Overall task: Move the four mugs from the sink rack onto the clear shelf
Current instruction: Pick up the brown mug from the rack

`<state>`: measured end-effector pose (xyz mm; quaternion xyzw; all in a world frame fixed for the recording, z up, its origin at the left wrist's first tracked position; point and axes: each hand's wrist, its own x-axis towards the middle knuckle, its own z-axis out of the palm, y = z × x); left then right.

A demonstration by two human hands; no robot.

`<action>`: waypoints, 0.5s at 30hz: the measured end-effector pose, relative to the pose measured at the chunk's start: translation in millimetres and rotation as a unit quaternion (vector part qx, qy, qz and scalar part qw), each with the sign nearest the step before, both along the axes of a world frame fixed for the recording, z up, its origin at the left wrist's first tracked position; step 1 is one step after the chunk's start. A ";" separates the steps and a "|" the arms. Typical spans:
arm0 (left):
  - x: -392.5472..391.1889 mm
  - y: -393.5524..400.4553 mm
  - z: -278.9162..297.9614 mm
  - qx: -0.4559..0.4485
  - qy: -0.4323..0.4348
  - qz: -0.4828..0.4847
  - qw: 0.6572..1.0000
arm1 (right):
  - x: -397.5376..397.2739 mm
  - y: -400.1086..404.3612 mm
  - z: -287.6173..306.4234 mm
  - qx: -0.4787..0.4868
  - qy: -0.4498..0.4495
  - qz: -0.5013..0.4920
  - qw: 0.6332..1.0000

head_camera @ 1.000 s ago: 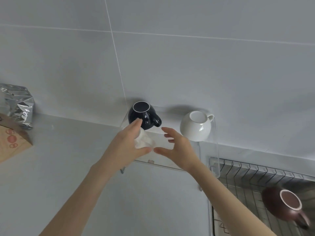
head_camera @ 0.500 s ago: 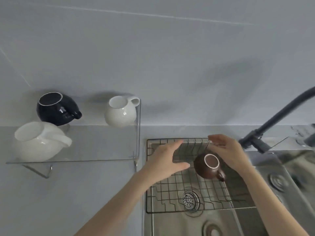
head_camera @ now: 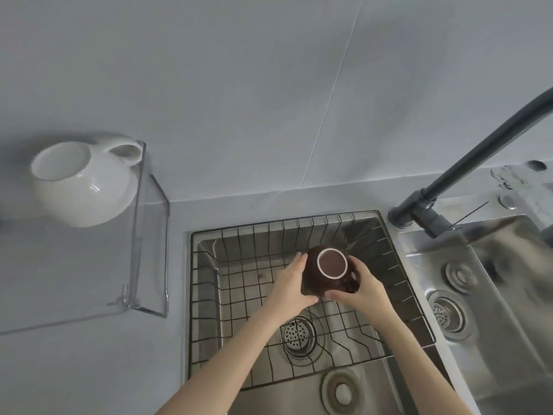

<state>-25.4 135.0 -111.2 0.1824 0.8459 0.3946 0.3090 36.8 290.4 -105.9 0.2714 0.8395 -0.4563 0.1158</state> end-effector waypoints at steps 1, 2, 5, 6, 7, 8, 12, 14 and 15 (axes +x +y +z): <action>-0.8 3.1 -3.9 0.003 -0.002 0.004 1.000 | -1.0 -1.1 -1.9 -0.003 0.009 -0.004 1.000; -1.7 5.0 -6.2 0.007 -0.005 0.012 1.000 | -2.0 -2.7 -2.7 -0.003 0.019 -0.008 1.000; -4.8 9.5 -11.7 0.025 -0.006 0.043 0.999 | -4.8 -3.6 -6.7 0.012 0.044 -0.027 0.999; -5.8 9.7 -11.9 0.030 -0.007 0.051 0.998 | -5.1 -3.5 -7.9 0.017 0.048 -0.033 0.998; -6.7 9.4 -12.8 0.033 -0.006 0.056 0.998 | -5.0 -3.5 -8.7 0.021 0.049 -0.038 0.998; -7.4 8.7 -12.4 0.033 -0.005 0.057 0.998 | -4.9 -3.7 -8.6 0.023 0.049 -0.042 0.998; -7.2 -1.8 -4.2 0.027 0.016 0.052 0.998 | -4.3 -11.2 -0.7 0.023 0.051 -0.048 0.997; -5.4 -11.4 5.6 0.028 0.030 0.055 0.998 | -4.9 -18.8 6.9 0.022 0.057 -0.043 0.997; -3.9 -17.1 12.5 0.031 0.038 0.061 0.997 | -5.0 -23.0 12.0 0.023 0.063 -0.039 0.997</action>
